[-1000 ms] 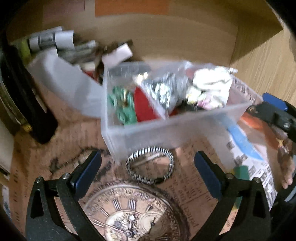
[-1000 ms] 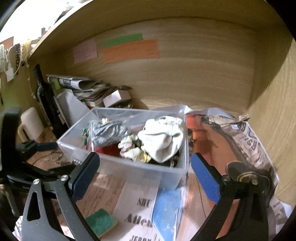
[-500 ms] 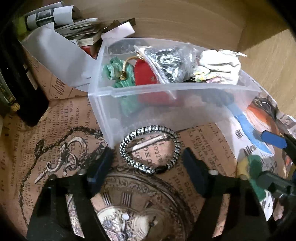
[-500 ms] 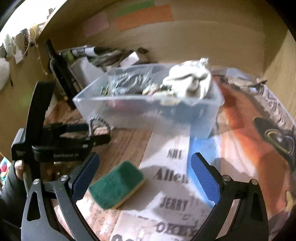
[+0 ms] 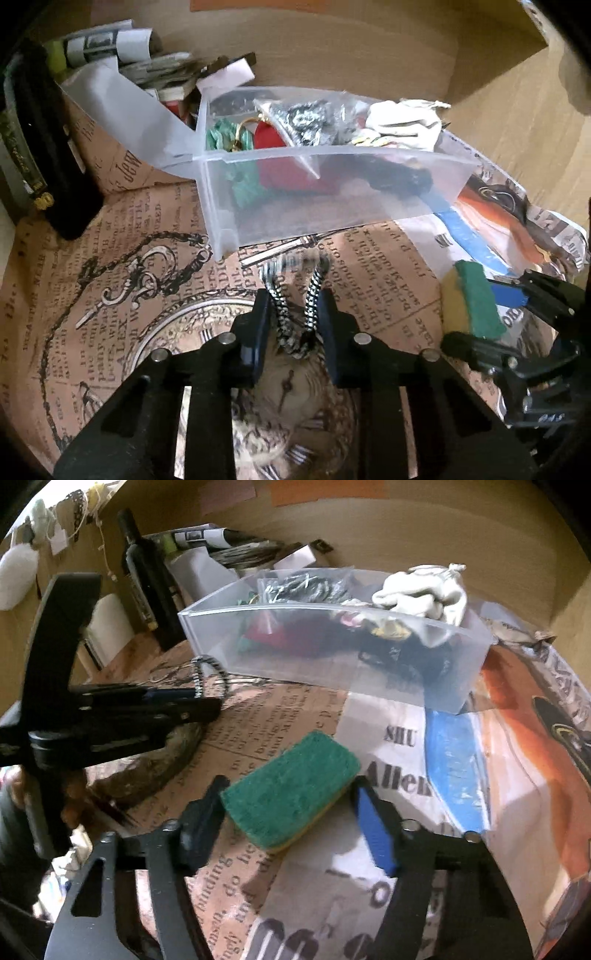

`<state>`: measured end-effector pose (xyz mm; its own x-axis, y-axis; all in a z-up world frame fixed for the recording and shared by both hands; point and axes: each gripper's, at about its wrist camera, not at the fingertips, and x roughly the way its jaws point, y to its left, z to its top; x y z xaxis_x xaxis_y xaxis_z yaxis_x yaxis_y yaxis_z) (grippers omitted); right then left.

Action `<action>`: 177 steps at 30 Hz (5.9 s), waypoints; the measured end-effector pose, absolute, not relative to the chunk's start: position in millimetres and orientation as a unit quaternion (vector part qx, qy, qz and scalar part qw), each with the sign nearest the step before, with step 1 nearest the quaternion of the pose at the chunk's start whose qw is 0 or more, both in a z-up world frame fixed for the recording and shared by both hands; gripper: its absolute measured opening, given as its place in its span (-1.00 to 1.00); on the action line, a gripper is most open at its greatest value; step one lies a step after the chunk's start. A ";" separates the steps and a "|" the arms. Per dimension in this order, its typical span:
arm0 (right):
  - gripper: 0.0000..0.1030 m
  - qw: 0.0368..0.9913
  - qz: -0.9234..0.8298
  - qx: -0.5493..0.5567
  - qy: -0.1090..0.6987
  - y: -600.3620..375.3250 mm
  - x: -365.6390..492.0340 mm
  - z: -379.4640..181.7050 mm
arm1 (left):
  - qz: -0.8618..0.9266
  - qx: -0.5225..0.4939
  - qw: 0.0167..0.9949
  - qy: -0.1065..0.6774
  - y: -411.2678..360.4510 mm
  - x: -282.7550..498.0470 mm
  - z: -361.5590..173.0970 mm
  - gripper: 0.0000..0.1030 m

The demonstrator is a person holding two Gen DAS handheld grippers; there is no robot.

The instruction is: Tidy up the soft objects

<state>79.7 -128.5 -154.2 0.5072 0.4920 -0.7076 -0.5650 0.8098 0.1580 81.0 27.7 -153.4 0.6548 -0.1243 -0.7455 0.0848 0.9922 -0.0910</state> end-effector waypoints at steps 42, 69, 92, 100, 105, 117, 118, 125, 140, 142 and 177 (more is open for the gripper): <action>0.06 0.928 0.217 0.011 0.301 -216.3 101.5 -95.0 | -0.148 0.034 0.892 0.426 -71.1 135.4 -153.7 -0.48; 0.07 0.919 0.290 -0.055 0.261 -132.4 152.0 -61.8 | -0.042 -0.002 0.958 0.282 28.7 133.0 -53.6 -0.55; 0.57 0.896 0.286 -0.093 0.325 -103.6 198.8 -99.5 | -0.049 -0.004 0.944 0.326 40.7 162.9 -86.9 0.24; 0.63 0.916 0.287 -0.073 0.271 -120.2 178.5 -64.0 | -0.038 -0.017 0.965 0.258 42.3 131.7 -48.0 0.37; 0.67 0.928 0.288 -0.051 0.233 -137.1 159.3 -35.6 | -0.034 -0.017 0.978 0.207 38.1 108.6 -22.9 0.48; 0.99 0.952 0.274 -0.006 0.140 -174.1 111.8 14.2 | -0.026 -0.021 0.991 0.131 30.3 61.8 8.5 0.96; 1.00 0.953 0.272 -0.005 0.134 -175.1 108.0 16.6 | -0.026 -0.023 0.991 0.126 29.9 57.9 10.1 0.97; 1.00 0.954 0.272 -0.007 0.125 -177.0 91.0 18.4 | -0.027 -0.031 0.992 0.118 29.0 44.0 16.2 1.00; 1.00 0.953 0.276 -0.003 0.125 -176.2 80.7 17.6 | -0.022 -0.034 0.993 0.114 29.3 35.5 16.4 1.00; 1.00 0.953 0.277 -0.003 0.125 -176.9 80.8 17.4 | -0.022 -0.034 0.993 0.114 29.5 35.6 16.4 1.00; 1.00 0.953 0.275 0.002 0.131 -178.7 82.1 15.1 | -0.029 -0.029 0.992 0.121 29.8 39.8 13.8 1.00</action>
<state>82.1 -178.7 15.1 0.8146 0.5239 -0.2488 -0.5229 0.8490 0.0759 39.8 29.8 13.8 0.9690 -0.0646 -0.2383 0.0507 0.9967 -0.0640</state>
